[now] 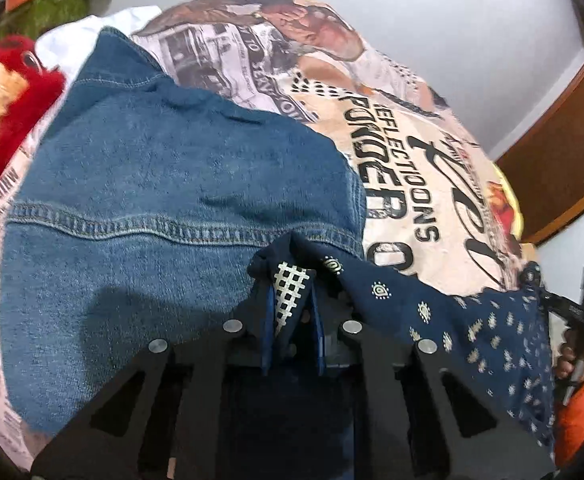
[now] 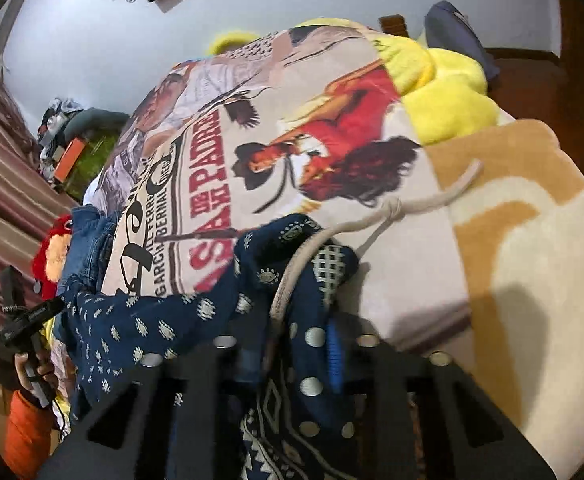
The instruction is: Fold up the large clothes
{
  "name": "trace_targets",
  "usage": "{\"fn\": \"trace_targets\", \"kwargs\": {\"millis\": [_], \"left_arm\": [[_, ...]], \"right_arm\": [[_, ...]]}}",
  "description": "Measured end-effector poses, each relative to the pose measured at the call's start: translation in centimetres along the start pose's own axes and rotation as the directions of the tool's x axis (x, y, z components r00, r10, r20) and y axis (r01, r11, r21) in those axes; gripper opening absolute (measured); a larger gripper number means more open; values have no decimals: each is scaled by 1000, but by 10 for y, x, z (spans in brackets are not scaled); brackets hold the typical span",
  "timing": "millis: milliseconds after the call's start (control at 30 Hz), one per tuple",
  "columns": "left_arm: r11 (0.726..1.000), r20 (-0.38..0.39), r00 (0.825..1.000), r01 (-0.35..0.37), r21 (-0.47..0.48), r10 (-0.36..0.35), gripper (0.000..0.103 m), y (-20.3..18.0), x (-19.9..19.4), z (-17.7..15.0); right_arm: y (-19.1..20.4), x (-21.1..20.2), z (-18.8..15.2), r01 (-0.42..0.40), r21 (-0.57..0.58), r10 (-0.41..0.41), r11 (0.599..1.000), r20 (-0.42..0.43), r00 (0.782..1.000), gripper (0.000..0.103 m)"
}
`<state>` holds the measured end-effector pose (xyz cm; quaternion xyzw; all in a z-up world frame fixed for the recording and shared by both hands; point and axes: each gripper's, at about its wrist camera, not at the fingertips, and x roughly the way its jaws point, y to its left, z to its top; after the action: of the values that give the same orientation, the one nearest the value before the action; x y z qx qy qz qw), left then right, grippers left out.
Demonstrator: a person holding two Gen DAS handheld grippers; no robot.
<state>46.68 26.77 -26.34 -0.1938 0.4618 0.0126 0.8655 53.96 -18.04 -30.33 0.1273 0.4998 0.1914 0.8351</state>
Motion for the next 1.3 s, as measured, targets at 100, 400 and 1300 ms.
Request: {"fn": "trace_targets", "kwargs": {"millis": [100,400,1300], "left_arm": [[992,56,994,-95,81,91,4,-19,-16,0],[986,240,963,-143,82,120,4,-30,-96,40],[900,80,909,-416,133,408,21,18,3,40]], "right_arm": [[22,-4,5,72,-102,-69,992,34,997,11],[89,-48,50,124,-246,-70,961,217,974,6],[43,34,60,308,-149,-297,940,89,951,93]]}}
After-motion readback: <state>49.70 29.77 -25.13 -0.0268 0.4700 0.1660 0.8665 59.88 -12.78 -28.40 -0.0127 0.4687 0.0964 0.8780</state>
